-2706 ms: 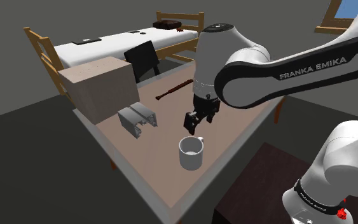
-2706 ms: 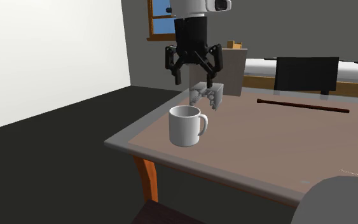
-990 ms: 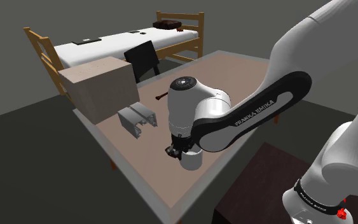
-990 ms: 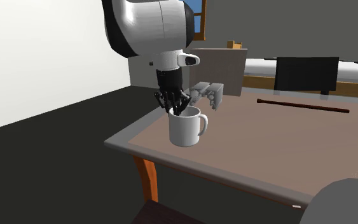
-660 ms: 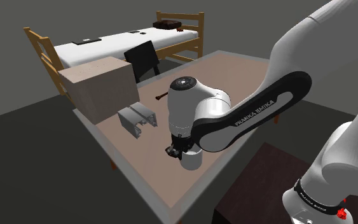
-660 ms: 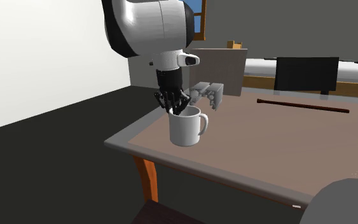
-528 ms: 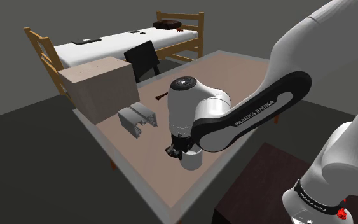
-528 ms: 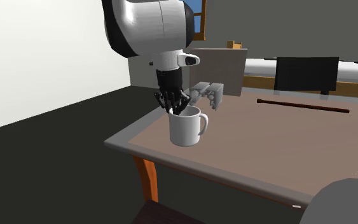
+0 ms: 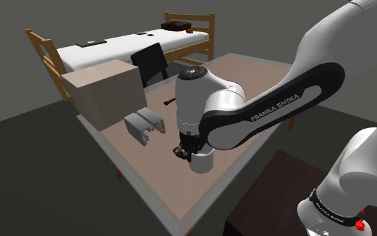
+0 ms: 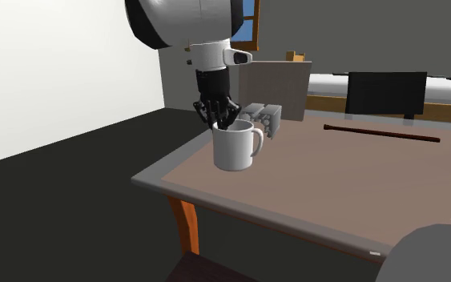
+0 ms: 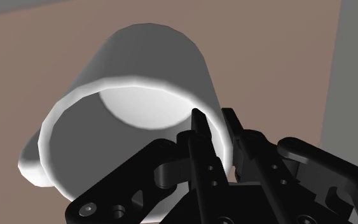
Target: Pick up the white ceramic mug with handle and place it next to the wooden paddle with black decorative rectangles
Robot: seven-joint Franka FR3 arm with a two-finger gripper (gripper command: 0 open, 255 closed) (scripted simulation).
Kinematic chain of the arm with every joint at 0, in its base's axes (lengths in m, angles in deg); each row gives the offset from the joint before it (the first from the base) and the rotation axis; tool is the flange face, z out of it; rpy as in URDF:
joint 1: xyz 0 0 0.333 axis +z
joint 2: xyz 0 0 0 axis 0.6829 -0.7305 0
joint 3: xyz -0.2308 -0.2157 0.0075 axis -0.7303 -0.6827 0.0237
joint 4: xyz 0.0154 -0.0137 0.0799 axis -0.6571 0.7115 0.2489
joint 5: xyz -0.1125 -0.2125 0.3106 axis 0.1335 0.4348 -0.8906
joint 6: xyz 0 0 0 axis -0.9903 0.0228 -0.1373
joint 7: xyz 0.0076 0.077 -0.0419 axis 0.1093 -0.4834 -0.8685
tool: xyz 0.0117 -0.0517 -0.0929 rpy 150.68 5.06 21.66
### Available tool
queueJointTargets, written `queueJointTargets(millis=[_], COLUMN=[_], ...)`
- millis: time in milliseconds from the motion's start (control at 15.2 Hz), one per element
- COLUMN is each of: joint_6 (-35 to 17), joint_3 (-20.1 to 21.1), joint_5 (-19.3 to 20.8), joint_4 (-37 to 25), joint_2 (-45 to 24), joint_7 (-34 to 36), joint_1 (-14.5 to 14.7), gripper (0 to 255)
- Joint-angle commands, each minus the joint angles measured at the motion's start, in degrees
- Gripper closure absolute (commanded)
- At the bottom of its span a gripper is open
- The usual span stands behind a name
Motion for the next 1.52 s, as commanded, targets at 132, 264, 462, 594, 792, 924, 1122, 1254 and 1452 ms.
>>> queueJointTargets(millis=[132,264,462,594,792,924,1122,1254,1452], joint_6=[3.12,4.73,7.14,8.74,11.13,12.72,15.08,16.64,18.97], joint_3=[-0.53,-0.81,-1.23,-1.5,-1.89,-2.13,-2.48,-2.7,-3.01], joint_5=[-1.18,-1.68,-2.3,-2.63,-3.04,-3.25,-3.5,-3.62,-3.74], joint_4=[-1.57,-2.45,-3.85,-4.85,-6.43,-7.54,-9.29,-10.51,-12.44], joint_2=[1.79,2.64,3.78,4.47,5.38,5.9,6.58,6.96,7.41], joint_7=[-1.12,-1.61,-2.25,-2.63,-3.12,-3.41,-3.79,-4.0,-4.28], joint_1=[0.25,0.36,0.5,0.57,0.65,0.68,0.7,0.7,0.67], gripper=[255,255,255,255,255,255,255,255,255])
